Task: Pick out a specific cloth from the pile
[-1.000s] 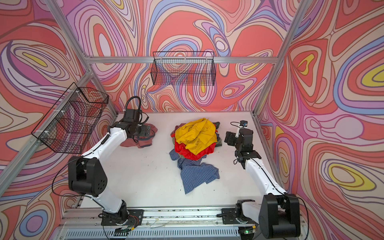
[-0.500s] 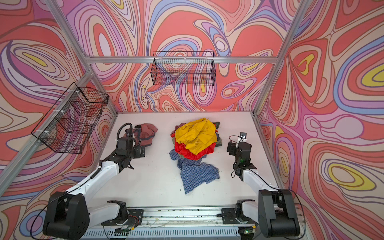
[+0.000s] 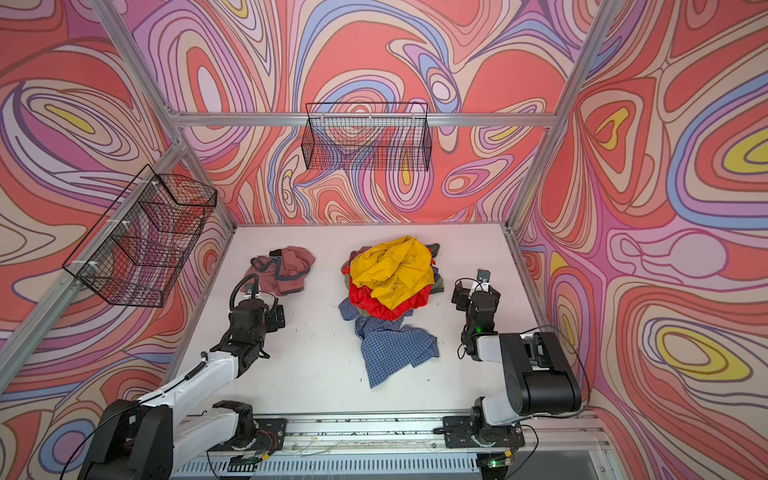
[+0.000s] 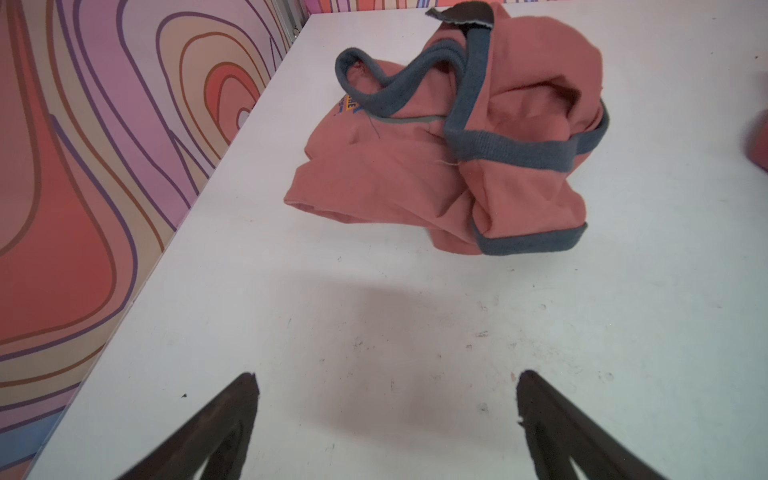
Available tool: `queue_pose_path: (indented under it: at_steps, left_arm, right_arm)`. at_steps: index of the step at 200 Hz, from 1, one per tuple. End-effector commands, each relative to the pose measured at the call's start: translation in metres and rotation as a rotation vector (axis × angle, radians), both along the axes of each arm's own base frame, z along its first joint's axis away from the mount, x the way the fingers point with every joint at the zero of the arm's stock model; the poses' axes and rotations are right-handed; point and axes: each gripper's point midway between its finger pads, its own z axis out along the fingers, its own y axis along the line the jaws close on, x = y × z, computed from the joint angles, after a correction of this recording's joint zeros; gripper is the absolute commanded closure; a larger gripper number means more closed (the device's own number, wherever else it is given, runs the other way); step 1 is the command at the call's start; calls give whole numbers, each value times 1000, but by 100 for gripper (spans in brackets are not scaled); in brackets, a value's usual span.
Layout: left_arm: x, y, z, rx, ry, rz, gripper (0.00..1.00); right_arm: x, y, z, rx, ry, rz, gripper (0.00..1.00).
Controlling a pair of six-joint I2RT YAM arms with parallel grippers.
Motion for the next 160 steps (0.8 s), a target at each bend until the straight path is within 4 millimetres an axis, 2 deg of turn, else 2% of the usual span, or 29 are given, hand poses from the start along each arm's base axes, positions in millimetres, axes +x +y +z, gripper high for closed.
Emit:
queue_pose_path:
  at_steps: [1, 29, 35, 51, 84, 102, 112, 137, 147, 160]
  left_arm:
    - [12, 6, 24, 17, -159, 32, 0]
    - [16, 6, 25, 6, -181, 38, 0]
    - [17, 6, 27, 8, -196, 37, 0]
    - [20, 6, 33, 27, -250, 30, 0]
    - [36, 3, 41, 63, -342, -7, 0]
    - [50, -2, 26, 65, -326, -52, 0]
    - [58, -8, 12, 55, -307, -101, 0]
    - [63, -13, 3, 22, -233, -146, 0]
    - [69, -9, 4, 43, -259, -126, 0]
    - [71, -4, -3, 22, -176, -95, 0]
  right_arm:
    - [11, 1, 13, 38, -86, 3, 7]
    - [24, 8, -9, 24, -85, 43, 6]
    - [25, 11, -17, 28, -27, 61, 5]
    - [38, 16, -20, 22, 17, 91, 2]
    - [38, 17, -20, 20, 24, 97, 2]
    - [38, 17, -20, 19, 23, 96, 2]
    - [38, 17, -21, 20, 26, 96, 2]
    - [38, 17, -20, 19, 21, 94, 2]
    - [38, 17, -21, 19, 23, 96, 2]
    - [38, 17, -21, 19, 24, 94, 2]
